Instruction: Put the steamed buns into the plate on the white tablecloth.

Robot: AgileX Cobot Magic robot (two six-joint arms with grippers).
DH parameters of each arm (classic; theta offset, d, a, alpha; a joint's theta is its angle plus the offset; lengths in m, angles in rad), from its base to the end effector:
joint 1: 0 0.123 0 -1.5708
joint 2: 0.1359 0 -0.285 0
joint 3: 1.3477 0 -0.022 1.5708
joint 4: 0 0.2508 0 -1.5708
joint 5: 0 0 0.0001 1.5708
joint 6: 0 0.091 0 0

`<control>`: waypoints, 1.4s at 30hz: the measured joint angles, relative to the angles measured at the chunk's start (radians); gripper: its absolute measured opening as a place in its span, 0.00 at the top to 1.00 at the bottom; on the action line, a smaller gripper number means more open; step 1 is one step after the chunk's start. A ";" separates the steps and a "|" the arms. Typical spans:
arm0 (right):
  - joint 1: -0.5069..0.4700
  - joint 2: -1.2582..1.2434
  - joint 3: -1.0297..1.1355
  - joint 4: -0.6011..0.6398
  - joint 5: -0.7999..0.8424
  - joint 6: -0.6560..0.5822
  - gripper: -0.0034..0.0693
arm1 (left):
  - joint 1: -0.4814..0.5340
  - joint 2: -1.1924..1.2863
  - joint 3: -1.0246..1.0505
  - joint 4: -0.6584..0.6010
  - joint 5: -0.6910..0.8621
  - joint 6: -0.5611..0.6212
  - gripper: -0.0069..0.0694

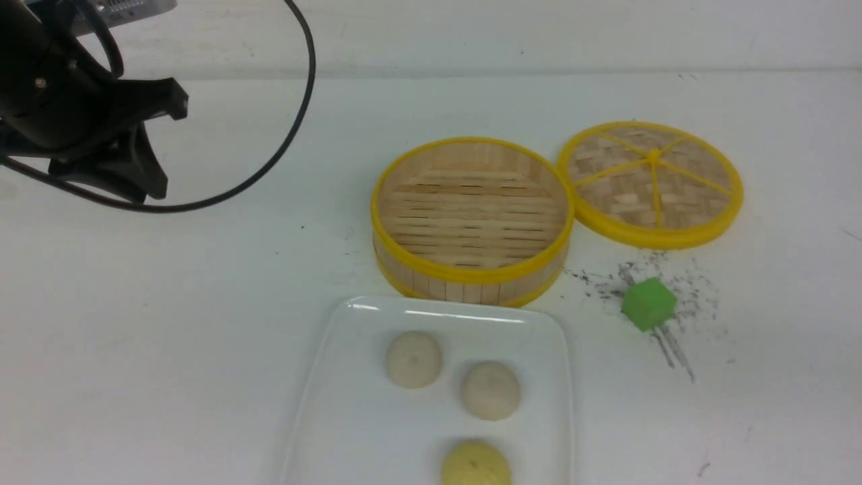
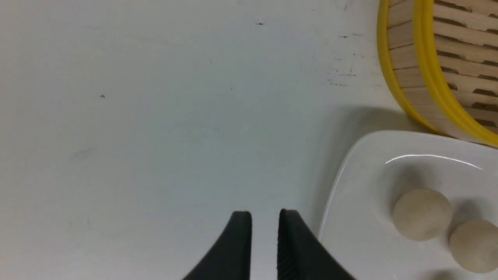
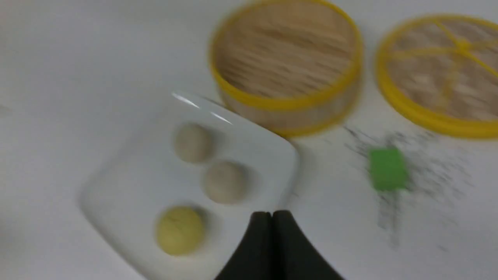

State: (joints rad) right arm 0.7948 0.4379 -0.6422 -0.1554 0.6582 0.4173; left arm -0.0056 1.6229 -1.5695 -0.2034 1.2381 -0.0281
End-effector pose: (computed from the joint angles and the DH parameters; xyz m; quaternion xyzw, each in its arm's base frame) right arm 0.0617 0.0505 0.3388 -0.1775 0.8026 0.2609 0.5062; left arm 0.3355 -0.0193 0.3502 -0.0261 0.9779 -0.1034 0.1796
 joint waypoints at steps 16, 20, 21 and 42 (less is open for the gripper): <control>0.000 0.045 0.107 0.155 -0.183 -0.466 0.96 | 0.000 0.000 0.000 0.042 0.000 -0.004 0.72; 0.000 0.045 0.107 0.162 -0.183 -0.468 0.96 | 0.000 0.000 0.000 0.046 0.000 -0.004 0.72; 0.000 0.045 0.107 0.162 -0.183 -0.468 0.96 | 0.000 0.000 0.000 0.049 0.000 -0.004 0.72; -0.199 -0.152 0.274 0.214 -0.262 -0.469 0.95 | 0.000 0.000 0.000 0.075 0.000 -0.004 0.70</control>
State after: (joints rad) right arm 0.5960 0.2859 -0.3686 0.0587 0.3965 -0.0514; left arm -0.0056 1.6229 -1.5695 -0.1284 1.2381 -0.0321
